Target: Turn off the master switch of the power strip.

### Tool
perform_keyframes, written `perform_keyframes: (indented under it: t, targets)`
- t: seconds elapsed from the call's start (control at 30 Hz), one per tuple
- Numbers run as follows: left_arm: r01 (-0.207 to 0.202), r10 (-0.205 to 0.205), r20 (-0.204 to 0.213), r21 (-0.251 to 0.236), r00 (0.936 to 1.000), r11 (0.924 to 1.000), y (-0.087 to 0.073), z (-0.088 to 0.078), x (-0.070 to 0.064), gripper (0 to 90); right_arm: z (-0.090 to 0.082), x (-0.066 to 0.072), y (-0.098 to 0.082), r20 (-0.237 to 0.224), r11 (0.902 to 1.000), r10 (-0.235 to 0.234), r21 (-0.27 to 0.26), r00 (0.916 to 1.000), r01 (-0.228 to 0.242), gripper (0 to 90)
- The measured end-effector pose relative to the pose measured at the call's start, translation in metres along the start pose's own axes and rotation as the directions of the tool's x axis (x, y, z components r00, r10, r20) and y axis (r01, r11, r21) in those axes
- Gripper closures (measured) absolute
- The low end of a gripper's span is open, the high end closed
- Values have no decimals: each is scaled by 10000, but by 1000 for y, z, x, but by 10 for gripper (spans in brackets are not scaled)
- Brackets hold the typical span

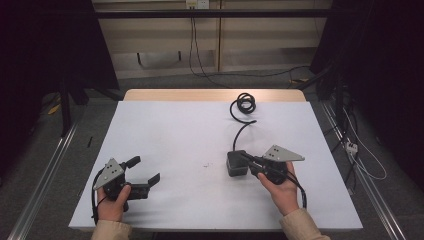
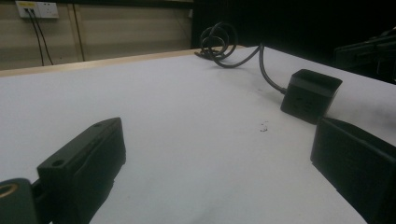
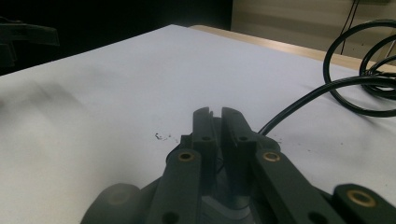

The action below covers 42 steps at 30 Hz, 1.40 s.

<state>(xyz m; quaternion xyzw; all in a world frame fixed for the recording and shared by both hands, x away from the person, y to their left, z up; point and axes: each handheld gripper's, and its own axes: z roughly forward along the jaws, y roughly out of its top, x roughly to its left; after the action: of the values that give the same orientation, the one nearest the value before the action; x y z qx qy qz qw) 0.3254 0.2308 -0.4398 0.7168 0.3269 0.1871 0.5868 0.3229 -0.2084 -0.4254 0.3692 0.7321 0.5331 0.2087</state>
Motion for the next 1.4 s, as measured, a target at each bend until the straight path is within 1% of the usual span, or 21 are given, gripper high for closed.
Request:
perform_keyframes:
  t: [0.13,0.17,0.4,0.53,1.03,1.17,1.4]
  targets:
    - [-10,10,-10,-5,10000,10000,0,0,0,28,0,0,0,-14,10000,50,19,10000,-50,852]
    - [41,-41,-17,-18,10000,10000,0,0,0,28,0,0,0,-17,10000,51,33,10000,-51,852]
    - [1,-1,-5,-9,10000,10000,0,0,0,28,1,-2,0,-32,9999,156,35,9999,-156,860]
    - [46,-46,-38,-30,10000,10000,0,-1,0,28,3,-2,0,-57,9999,149,74,9999,-148,864]
    - [14,-14,-43,-28,10000,10000,0,-1,0,28,4,-2,0,-103,9998,146,109,9998,-145,899]
    - [37,-37,-35,-47,10000,10000,0,-1,0,28,5,-2,0,-118,9999,109,130,9999,-108,900]
    - [-2,1,-32,-45,10000,10000,0,-1,1,28,7,-2,-1,-119,9995,179,252,9998,-176,900]
